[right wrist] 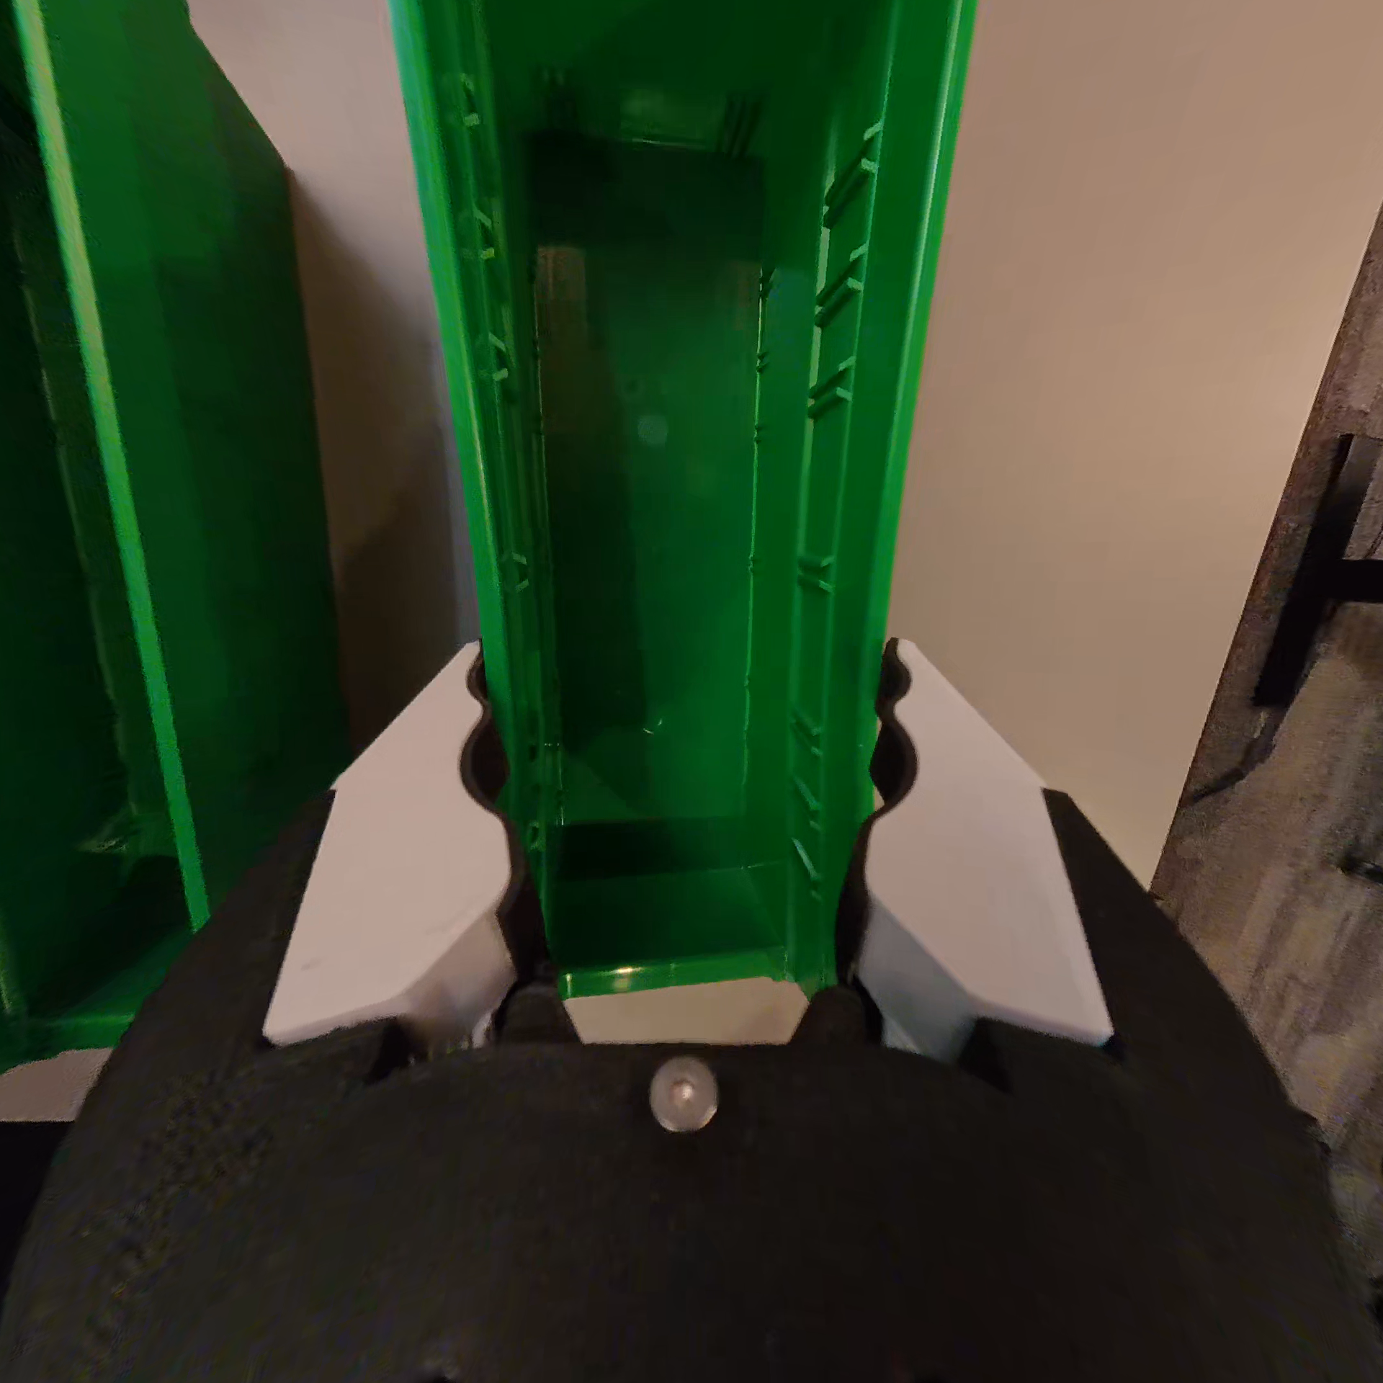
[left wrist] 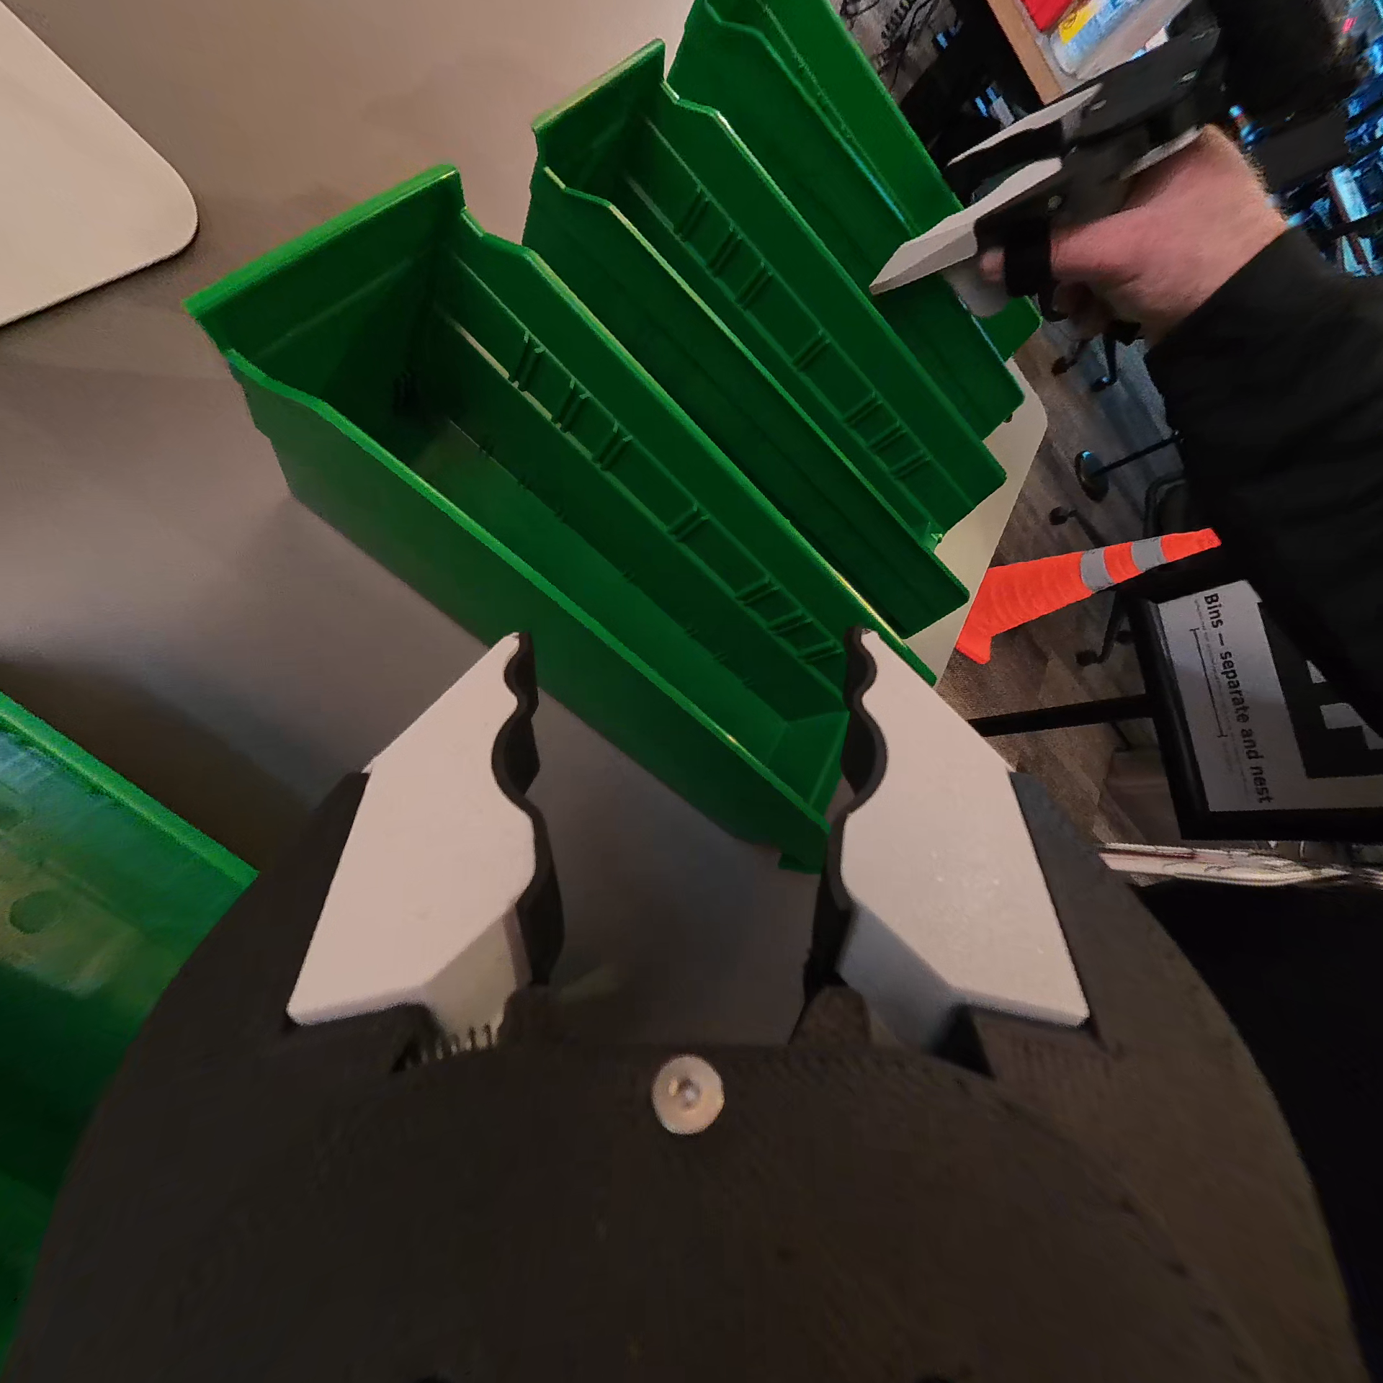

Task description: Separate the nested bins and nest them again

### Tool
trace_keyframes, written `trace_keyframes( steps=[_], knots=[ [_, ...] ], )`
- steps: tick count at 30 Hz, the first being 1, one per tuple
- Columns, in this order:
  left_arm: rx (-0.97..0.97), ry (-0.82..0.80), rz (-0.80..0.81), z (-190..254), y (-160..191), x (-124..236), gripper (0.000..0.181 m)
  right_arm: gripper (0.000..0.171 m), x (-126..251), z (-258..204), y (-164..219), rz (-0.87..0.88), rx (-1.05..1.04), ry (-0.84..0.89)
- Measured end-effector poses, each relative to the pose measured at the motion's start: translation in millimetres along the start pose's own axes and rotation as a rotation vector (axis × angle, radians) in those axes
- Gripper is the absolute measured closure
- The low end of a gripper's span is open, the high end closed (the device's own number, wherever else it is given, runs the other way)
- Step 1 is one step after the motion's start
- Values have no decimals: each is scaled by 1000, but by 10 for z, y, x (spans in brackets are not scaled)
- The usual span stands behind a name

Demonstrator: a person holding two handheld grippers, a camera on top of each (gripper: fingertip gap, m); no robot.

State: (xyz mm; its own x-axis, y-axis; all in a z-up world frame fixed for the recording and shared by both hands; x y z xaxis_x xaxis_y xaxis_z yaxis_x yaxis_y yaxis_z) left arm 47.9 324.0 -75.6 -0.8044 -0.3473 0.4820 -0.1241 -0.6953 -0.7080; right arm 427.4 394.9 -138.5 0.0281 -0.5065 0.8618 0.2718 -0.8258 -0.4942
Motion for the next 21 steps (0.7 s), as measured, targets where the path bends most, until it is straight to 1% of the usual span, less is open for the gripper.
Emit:
trace_keyframes(
  steps=[3,6,9,12,14,16,18,21],
  knots=[
    [0,-5,2,-26,-5,21,101,74,196,-25,-134,61,-23,-1],
    [1,-6,5,-51,-19,46,101,72,595,-156,-361,118,-17,-10],
    [1,-11,7,-100,-25,65,101,71,1038,-433,-572,163,-5,-50],
    [15,-7,17,-146,-40,72,101,70,1265,-824,-651,163,-15,-133],
    [16,-4,19,-170,-45,70,101,69,1246,-1090,-613,129,-17,-181],
    [15,1,22,-182,-54,71,101,68,1128,-1301,-548,98,-19,-200],
    [14,4,23,-191,-55,79,101,69,965,-1402,-454,63,-28,-180],
    [12,3,25,-209,-43,117,101,67,751,-1426,-346,40,-49,-141]
  ],
)
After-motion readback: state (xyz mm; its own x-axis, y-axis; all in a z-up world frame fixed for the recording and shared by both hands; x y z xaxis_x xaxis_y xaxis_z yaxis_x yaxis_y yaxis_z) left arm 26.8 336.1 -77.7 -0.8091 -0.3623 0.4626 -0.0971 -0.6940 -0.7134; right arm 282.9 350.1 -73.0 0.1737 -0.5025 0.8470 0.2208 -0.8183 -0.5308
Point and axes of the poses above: each gripper's, where its closed fingertips meet, x back along the fingers, y out of its underside, z = x × y across the jaws, the point moved 3 cm from there along x, back along the fingers, and after that the axes turned 10 degrees about z, right-handed, at the moved point
